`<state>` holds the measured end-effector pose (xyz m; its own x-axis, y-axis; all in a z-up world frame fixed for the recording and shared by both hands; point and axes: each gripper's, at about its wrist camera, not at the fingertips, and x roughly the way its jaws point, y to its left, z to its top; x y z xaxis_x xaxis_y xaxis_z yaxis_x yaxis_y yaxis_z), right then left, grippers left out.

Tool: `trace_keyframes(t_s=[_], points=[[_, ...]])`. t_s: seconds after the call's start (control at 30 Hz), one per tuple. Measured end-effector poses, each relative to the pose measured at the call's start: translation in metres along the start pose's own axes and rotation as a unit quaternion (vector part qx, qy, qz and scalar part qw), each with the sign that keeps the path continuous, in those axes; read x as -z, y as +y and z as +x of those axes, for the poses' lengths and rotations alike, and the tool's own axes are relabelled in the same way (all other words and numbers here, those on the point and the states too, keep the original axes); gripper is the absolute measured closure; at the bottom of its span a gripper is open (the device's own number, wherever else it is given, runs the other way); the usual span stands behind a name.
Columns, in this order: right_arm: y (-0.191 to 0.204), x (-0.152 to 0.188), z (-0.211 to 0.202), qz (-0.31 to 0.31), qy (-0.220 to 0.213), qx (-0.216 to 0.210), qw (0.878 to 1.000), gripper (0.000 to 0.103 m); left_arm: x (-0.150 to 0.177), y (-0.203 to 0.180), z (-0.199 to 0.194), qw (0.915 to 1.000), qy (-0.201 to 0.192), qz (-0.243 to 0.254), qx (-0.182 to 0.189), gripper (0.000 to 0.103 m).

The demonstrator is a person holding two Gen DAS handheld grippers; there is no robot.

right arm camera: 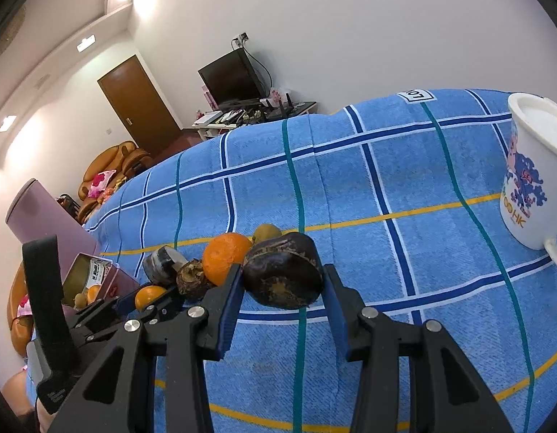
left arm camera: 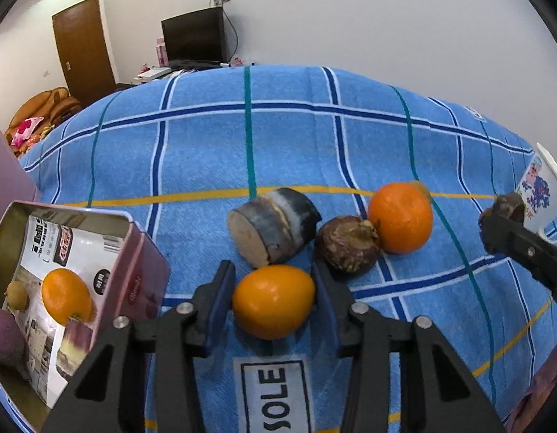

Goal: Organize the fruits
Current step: 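Carry the taro root and orange over the tin box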

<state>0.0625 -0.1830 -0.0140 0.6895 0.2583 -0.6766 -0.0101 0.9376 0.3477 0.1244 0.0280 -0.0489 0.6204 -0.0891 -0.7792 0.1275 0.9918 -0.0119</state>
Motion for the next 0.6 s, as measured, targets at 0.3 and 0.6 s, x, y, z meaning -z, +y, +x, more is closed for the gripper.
trace_keyframes(t_s=[0.3,0.6], points=[[0.008,0.004,-0.006,-0.018,-0.028,0.017,0.999,0.058,0.015,-0.002,-0.023,0.9993,-0.034,-0.002,0.016,0.060],[0.025,0.014,-0.016,-0.047,-0.081,0.034,0.995,0.058,0.025,-0.012,-0.057,0.9935,-0.106,0.038,-0.014,0.060]])
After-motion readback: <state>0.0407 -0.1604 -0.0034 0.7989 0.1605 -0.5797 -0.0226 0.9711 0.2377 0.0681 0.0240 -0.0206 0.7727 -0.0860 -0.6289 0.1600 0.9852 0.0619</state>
